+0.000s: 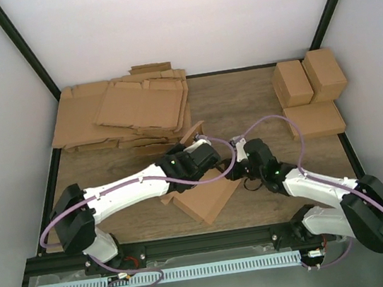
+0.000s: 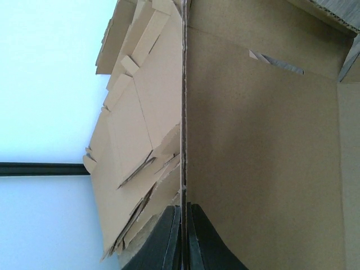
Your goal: Fold the paper box
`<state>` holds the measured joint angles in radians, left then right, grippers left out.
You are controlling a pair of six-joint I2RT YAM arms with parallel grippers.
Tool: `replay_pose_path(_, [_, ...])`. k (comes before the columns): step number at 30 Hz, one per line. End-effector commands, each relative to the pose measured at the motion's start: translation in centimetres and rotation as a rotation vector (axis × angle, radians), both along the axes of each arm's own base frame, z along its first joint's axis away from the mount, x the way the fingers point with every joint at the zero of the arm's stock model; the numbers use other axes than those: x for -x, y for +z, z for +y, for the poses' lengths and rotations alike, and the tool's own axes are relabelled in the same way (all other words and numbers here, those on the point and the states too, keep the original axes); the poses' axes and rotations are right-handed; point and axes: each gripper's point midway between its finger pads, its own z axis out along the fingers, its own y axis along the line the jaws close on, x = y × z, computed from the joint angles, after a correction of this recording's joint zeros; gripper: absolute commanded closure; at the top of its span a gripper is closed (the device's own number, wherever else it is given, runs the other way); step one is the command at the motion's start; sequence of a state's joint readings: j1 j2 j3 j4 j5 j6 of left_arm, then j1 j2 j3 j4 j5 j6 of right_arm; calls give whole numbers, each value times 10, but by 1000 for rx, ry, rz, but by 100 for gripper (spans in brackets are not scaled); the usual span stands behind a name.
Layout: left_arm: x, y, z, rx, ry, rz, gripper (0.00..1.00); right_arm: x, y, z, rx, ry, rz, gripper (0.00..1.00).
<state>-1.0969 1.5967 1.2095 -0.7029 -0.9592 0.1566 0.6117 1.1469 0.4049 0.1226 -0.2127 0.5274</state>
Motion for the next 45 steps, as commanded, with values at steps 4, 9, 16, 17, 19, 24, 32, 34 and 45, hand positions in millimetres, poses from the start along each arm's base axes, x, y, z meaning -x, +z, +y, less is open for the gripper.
replay_pose_path(4, [5, 19, 1, 43, -15, -22, 96, -12, 37, 17, -21, 131, -170, 45])
replay_pose_path(9, [9, 15, 1, 36, -23, -27, 95, -25, 53, 18, -83, 135, -215, 37])
replay_pose_path(16, [15, 8, -2, 36, -44, -22, 95, -50, 53, 17, -62, 100, -221, 37])
replay_pose_path(17, [15, 7, -3, 35, -47, -21, 95, -54, 50, 17, -52, 91, -213, 36])
replay_pose_path(19, [15, 5, -4, 34, -52, -15, 95, -60, 44, 17, -43, 78, -203, 30])
replay_pose_path(24, [18, 3, -7, 41, -67, 0, 96, -68, 37, 21, -54, 77, -190, 22])
replay_pose_path(32, [21, 2, -10, 45, -87, 5, 96, -87, 34, 13, -71, 36, -172, 24])
replay_pose_path(34, [21, 2, -11, 44, -89, 5, 95, -92, 32, 2, -93, 8, -154, 26])
replay_pose_path(45, [26, -4, -18, 15, -122, -1, 96, -91, 45, -2, -156, 118, -179, 34])
